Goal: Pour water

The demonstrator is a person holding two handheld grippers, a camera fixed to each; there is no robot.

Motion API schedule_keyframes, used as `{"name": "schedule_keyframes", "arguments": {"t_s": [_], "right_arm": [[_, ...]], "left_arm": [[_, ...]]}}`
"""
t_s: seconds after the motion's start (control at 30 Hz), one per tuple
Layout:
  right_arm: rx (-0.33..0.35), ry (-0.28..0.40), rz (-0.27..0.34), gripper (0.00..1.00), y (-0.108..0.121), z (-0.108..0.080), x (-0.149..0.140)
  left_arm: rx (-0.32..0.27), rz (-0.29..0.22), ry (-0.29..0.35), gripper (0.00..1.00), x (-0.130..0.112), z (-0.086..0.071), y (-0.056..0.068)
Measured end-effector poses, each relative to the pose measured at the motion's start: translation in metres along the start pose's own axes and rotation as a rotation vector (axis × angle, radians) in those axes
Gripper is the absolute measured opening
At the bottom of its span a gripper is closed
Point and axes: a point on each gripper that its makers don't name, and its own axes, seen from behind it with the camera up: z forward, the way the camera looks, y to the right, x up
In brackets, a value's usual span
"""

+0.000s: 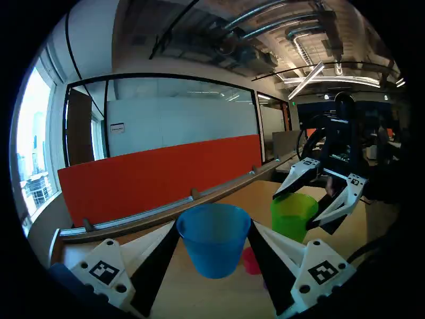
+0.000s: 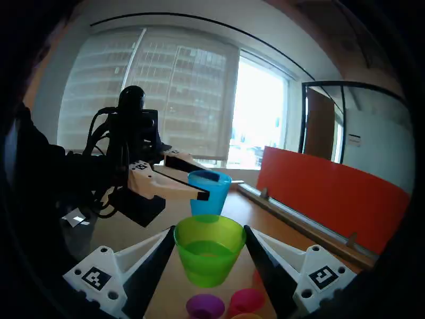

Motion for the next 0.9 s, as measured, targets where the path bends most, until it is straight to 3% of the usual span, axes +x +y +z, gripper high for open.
{"name": "schedule_keyframes", "arguments": {"t_s": [0.27,0.9], "right_arm": [[-0.008,0.009,0.012,0.95,0.000,-0.003,0.002],[-0.062,-0.030,0.016,0.95,0.010,-0.018,-0.011]], "left_arm": [[0.004,-0.018,0.008,0.87,0.000,-0.003,-0.001],[-0.002,-0.018,-0.044,0.87,-0.027,-0.007,0.003]]}}
